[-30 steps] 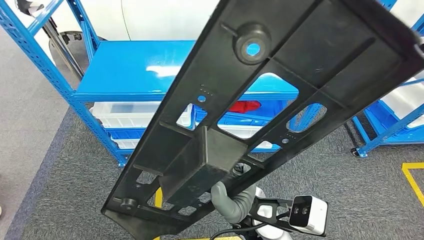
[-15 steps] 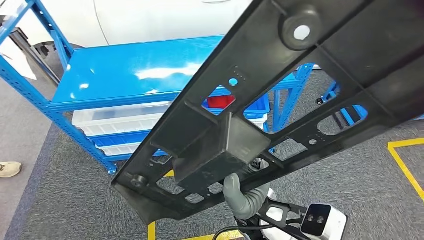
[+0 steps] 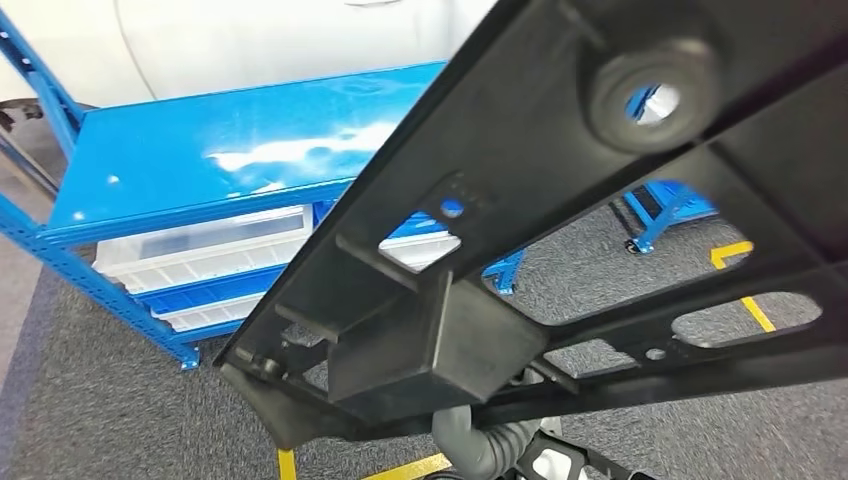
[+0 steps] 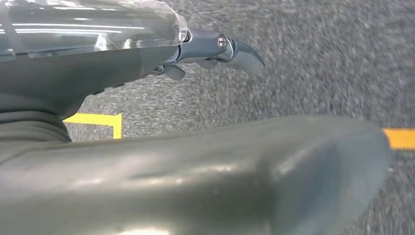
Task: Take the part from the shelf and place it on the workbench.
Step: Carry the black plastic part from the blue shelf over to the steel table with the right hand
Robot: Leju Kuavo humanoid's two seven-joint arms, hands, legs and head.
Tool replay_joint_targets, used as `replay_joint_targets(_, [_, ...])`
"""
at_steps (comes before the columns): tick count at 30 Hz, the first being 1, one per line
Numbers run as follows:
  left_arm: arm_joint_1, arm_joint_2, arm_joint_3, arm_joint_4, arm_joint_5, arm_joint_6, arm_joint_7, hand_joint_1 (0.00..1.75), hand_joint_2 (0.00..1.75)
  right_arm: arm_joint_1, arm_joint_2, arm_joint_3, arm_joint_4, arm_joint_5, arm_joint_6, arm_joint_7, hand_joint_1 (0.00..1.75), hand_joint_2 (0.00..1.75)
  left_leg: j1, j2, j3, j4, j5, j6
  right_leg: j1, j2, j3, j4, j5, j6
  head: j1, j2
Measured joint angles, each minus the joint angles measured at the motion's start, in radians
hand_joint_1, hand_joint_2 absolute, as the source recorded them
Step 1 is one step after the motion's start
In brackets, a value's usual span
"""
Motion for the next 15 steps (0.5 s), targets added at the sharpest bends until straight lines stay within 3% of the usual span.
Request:
replay_joint_targets(1, [-0.001, 0.000, 0.000, 0.000, 0.000, -0.005, -0.001, 0.00, 0.00, -0.004, -0.007, 0.011, 0.000, 0.000, -0.006, 0.000, 1.75, 1.75, 0.000, 0.010, -0.001, 0.002, -0.001, -0.001, -0.001, -0.004, 0.014, -0.022, 0.019, 0.000, 0.000, 0.000])
replay_joint_targets(4, [-0.005, 0.000, 0.000, 0.000, -0.005, -0.009, 0.001, 0.00, 0.00, -0.022, -0.020, 0.035, 0.000, 0.007, -0.017, 0.000, 1.75, 1.75, -0.004, 0.035, 0.001, 0.008, -0.005, -0.008, 0.005, -0.051, 0.122, -0.223, 0.099, -0.011, 0.000, 0.000])
replay_joint_targets(6, [-0.006, -0.001, -0.001, 0.000, -0.010, -0.010, 0.006, 0.00, 0.00, -0.034, -0.024, 0.049, 0.000, 0.020, -0.032, 0.000, 1.75, 1.75, -0.009, 0.050, 0.001, 0.011, -0.008, -0.018, 0.012, -0.068, 0.150, -0.285, 0.111, -0.026, 0.000, 0.000])
replay_joint_targets(8, [-0.007, -0.003, -0.003, 0.000, -0.016, -0.013, 0.012, 0.00, 0.00, -0.040, -0.028, 0.063, 0.000, 0.032, -0.049, 0.000, 1.75, 1.75, -0.010, 0.063, 0.002, 0.011, -0.010, -0.029, 0.012, -0.049, 0.147, -0.288, 0.115, -0.038, 0.000, 0.000])
replay_joint_targets(10, [-0.008, -0.007, -0.007, 0.000, -0.019, -0.013, 0.019, 0.00, 0.00, -0.045, -0.033, 0.077, 0.000, 0.043, -0.065, 0.000, 1.75, 1.75, -0.006, 0.038, -0.006, 0.035, -0.032, -0.041, 0.008, -0.032, 0.146, -0.294, 0.122, -0.051, 0.000, 0.000])
replay_joint_targets(12, [-0.006, -0.010, -0.008, 0.000, -0.020, -0.013, 0.024, 0.00, 0.00, -0.052, -0.037, 0.094, 0.002, 0.053, -0.080, 0.000, 1.75, 1.75, -0.002, -0.006, -0.046, 0.132, -0.093, -0.050, 0.004, -0.014, 0.145, -0.297, 0.127, -0.058, 0.000, 0.000])
replay_joint_targets(14, [-0.001, -0.014, -0.009, 0.000, -0.020, -0.013, 0.028, 0.00, 0.00, -0.055, -0.042, 0.112, 0.008, 0.061, -0.092, 0.000, 1.75, 1.75, -0.002, -0.022, -0.105, 0.262, -0.148, -0.054, 0.005, 0.009, 0.142, -0.296, 0.129, -0.061, 0.000, 0.000])
replay_joint_targets(15, [0.002, -0.017, -0.009, 0.000, -0.019, -0.014, 0.029, 0.00, 0.00, -0.056, -0.045, 0.121, 0.012, 0.063, -0.095, 0.000, 1.75, 1.75, -0.002, -0.024, -0.120, 0.295, -0.152, -0.054, 0.006, 0.022, 0.141, -0.295, 0.130, -0.062, 0.000, 0.000])
